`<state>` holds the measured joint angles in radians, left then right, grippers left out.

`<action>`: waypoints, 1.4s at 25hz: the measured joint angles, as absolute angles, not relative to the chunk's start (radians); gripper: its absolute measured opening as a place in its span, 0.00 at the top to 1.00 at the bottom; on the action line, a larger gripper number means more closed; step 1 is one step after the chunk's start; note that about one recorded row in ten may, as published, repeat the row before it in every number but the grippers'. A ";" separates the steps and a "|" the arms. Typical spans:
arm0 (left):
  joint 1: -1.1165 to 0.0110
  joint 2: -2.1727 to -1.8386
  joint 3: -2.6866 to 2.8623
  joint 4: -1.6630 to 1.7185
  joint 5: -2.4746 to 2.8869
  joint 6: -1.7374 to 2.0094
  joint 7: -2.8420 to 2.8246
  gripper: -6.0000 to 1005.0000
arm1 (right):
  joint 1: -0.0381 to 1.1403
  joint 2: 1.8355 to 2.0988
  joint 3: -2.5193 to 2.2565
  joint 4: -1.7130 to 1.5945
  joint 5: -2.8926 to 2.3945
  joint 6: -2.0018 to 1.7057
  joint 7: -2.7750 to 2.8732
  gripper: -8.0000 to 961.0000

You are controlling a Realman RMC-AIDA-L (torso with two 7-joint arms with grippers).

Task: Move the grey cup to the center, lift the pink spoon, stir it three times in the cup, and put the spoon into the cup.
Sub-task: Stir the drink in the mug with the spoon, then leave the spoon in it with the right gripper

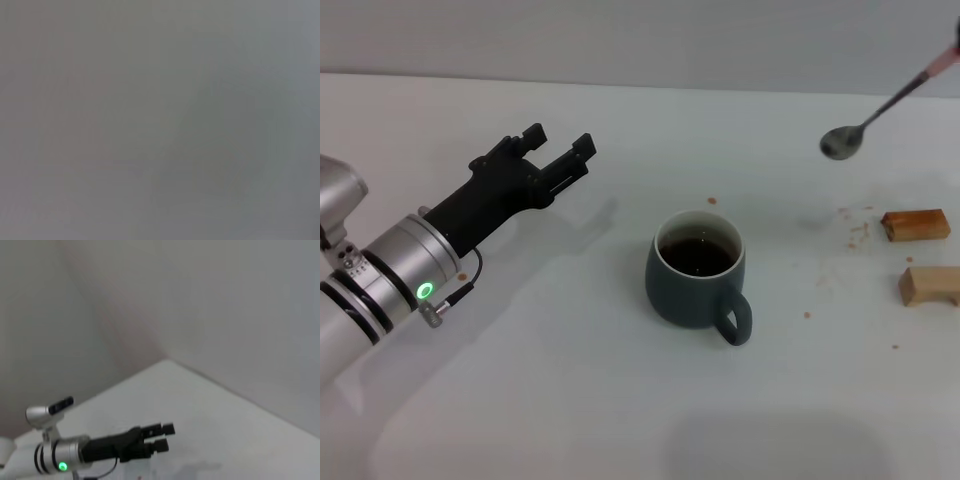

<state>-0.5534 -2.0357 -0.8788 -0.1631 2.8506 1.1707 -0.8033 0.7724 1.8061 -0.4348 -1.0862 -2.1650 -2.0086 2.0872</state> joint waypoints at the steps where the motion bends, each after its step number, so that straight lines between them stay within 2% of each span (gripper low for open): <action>1: -0.550 -2.036 -0.879 -0.161 2.851 1.181 -0.803 0.17 | 0.792 1.804 -0.442 -1.079 -2.179 -2.011 2.089 0.89; 5: -0.536 -2.034 -0.881 -0.159 2.850 1.218 -0.803 0.17 | 0.846 1.804 -0.519 -1.056 -2.200 -2.008 2.110 0.89; 9: -0.521 -2.025 -0.910 -0.164 2.850 1.274 -0.805 0.17 | 0.873 1.818 -0.621 -1.039 -2.206 -1.993 2.119 0.89; 13: -0.517 -2.016 -0.937 -0.165 2.850 1.327 -0.812 0.17 | 0.888 1.838 -0.712 -1.003 -2.209 -1.956 2.119 0.89; 28: -0.513 -2.014 -0.934 -0.167 2.855 1.363 -0.826 0.17 | 0.897 1.945 -0.895 -0.978 -2.218 -1.778 2.092 0.89; 35: -0.501 -2.014 -0.933 -0.167 2.855 1.365 -0.830 0.17 | 0.901 1.957 -0.897 -0.957 -2.220 -1.718 2.073 0.89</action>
<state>-0.5012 -2.0140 -0.9327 -0.1665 2.8549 1.3646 -0.8301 0.9010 1.9572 -0.8974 -0.9573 -2.2198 -1.7179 2.0735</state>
